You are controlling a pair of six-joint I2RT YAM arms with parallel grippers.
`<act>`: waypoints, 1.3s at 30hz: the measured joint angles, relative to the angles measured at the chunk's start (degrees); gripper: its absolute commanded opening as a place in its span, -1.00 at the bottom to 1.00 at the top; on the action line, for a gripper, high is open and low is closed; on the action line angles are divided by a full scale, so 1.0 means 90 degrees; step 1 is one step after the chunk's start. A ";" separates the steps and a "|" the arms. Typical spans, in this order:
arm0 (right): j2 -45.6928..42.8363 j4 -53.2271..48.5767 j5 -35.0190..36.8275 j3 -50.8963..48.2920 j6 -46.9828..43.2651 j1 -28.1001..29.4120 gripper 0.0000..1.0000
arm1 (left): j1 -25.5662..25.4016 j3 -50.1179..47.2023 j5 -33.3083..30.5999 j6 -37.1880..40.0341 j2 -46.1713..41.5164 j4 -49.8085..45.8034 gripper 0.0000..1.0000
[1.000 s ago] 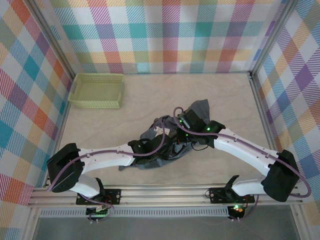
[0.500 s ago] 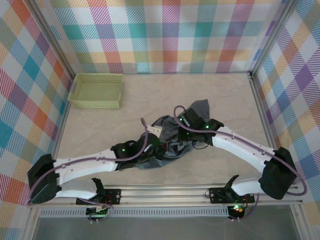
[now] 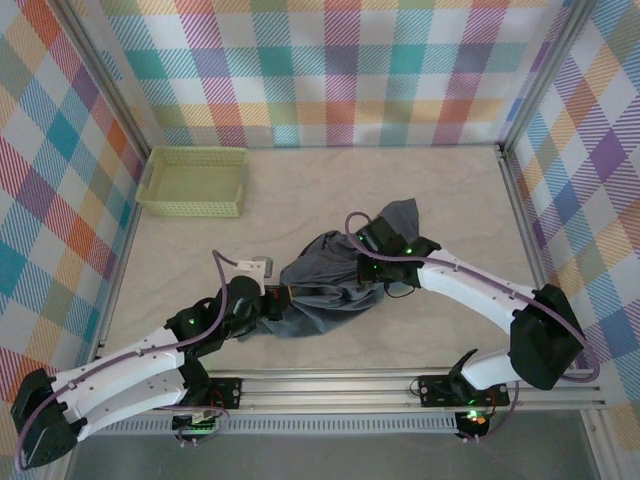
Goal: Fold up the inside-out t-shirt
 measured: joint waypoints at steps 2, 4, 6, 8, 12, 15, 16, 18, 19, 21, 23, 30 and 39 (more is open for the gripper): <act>-0.0002 0.0039 -0.0012 -0.0095 -0.0029 0.0000 -0.98 | 0.0311 -0.0219 0.0126 -0.0163 -0.0090 0.0000 -1.00; -0.0002 0.0078 -0.0007 -0.0182 -0.0024 0.0002 -0.99 | 0.0590 -0.0379 0.0255 -0.0318 -0.0114 0.0002 -1.00; 0.0012 0.0138 -0.0019 -0.0262 -0.0012 0.0000 -0.96 | 0.0804 -0.0498 0.0396 -0.0452 -0.0109 0.0007 -1.00; 0.0046 0.0226 -0.0100 -0.0325 0.0002 0.0000 -0.73 | 0.0918 -0.0537 0.0542 -0.0500 -0.0051 0.0017 -1.00; 0.0083 0.0253 -0.0138 -0.0403 -0.0012 0.0024 0.01 | 0.1013 -0.0515 0.0852 -0.0483 0.0406 0.0104 -1.00; 0.0002 0.0204 0.0019 -0.0386 -0.0066 0.0262 0.16 | 0.1025 -0.0432 0.1098 -0.0432 0.0770 0.0182 -1.00; -0.0049 0.0168 0.0024 -0.0362 -0.0078 0.0442 0.16 | 0.1025 -0.0398 0.1151 -0.0418 0.0821 0.0204 -1.00; -0.0143 0.0165 0.0017 -0.0304 -0.0095 0.0784 0.14 | 0.1025 -0.0350 0.1200 -0.0403 0.0831 0.0240 -1.00; -0.0175 0.0187 0.0010 -0.0272 -0.0095 0.0954 0.14 | 0.1025 -0.0318 0.1217 -0.0393 0.0828 0.0248 -1.00; -0.0146 0.0187 0.0015 -0.0168 -0.0090 0.1292 0.12 | 0.1025 -0.0282 0.1231 -0.0393 0.0818 0.0255 -1.00; 0.0000 0.0187 0.0044 -0.0029 -0.0053 0.1617 0.12 | 0.1027 -0.0248 0.1234 -0.0386 0.0799 0.0248 -1.00; 0.0622 0.0284 0.0102 0.0034 0.0148 0.1965 0.09 | 0.1025 -0.0211 0.1231 -0.0364 0.0748 0.0202 -1.00; 0.1564 0.0172 0.0930 0.0398 0.0160 0.1892 -0.52 | 0.1025 -0.0036 0.1207 -0.0294 0.0726 0.0160 -1.00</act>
